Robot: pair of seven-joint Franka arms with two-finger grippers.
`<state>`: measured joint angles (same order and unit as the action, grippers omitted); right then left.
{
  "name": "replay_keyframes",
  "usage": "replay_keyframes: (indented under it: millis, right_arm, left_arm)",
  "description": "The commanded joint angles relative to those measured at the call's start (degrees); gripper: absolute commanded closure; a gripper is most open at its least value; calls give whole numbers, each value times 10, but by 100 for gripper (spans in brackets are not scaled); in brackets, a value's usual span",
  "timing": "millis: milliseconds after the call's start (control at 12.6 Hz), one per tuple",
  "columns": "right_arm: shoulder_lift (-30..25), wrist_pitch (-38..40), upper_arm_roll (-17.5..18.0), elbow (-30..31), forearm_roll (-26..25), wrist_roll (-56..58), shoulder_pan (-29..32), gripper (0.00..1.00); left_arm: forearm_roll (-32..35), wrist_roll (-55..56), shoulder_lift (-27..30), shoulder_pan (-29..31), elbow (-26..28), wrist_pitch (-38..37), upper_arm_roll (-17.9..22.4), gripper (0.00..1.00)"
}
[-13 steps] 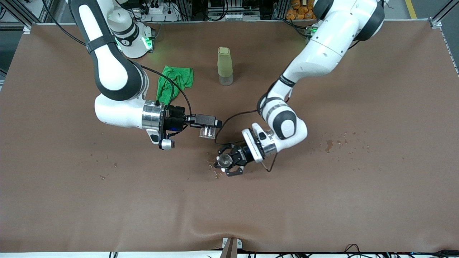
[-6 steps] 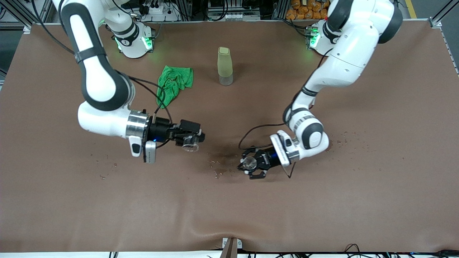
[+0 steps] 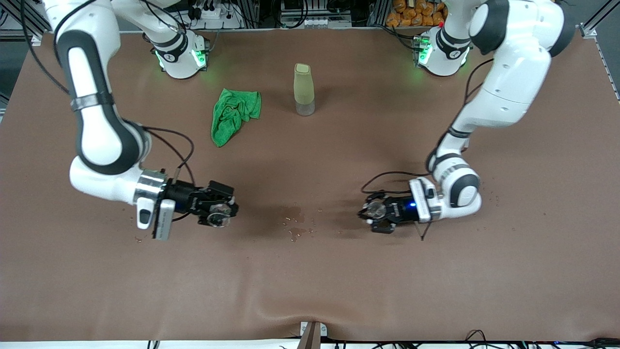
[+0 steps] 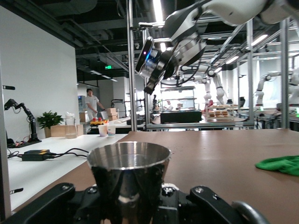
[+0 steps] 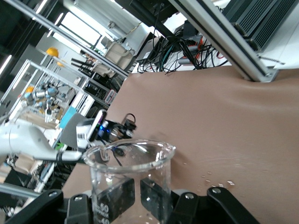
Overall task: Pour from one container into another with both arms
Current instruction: 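Carry the jigger back outward while the right gripper carries the beaker back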
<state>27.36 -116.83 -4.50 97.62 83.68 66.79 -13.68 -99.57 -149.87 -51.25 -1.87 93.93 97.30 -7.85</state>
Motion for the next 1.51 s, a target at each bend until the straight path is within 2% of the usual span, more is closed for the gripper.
replay_keyframes:
  millis: [0, 159, 478, 796, 955, 1115, 1433]
  right_arm:
    - [36, 40, 10, -4, -19, 128, 59, 100]
    - [65, 77, 10, -6, -54, 205, 103, 100]
    - [109, 88, 10, -8, -119, 398, 197, 100]
    - [171, 114, 12, -22, -113, 608, 284, 100]
    - [234, 157, 13, -76, -111, 663, 306, 100]
    - [289, 193, 13, -120, -76, 704, 309, 100]
    - [304, 193, 12, -122, -70, 719, 312, 100]
  left_arm:
    - [86, 33, 16, 55, 19, -41, -6, 100]
    - [139, 62, 16, 90, 19, -69, -6, 100]
    - [252, 71, 14, 160, 20, -120, -6, 100]
    - [347, 69, 11, 221, 19, -156, -6, 100]
    - [359, 52, 5, 231, 20, -157, -6, 100]
    - [361, 31, -2, 237, 22, -157, -6, 100]
    - [361, -19, -29, 255, 24, -157, -6, 100]
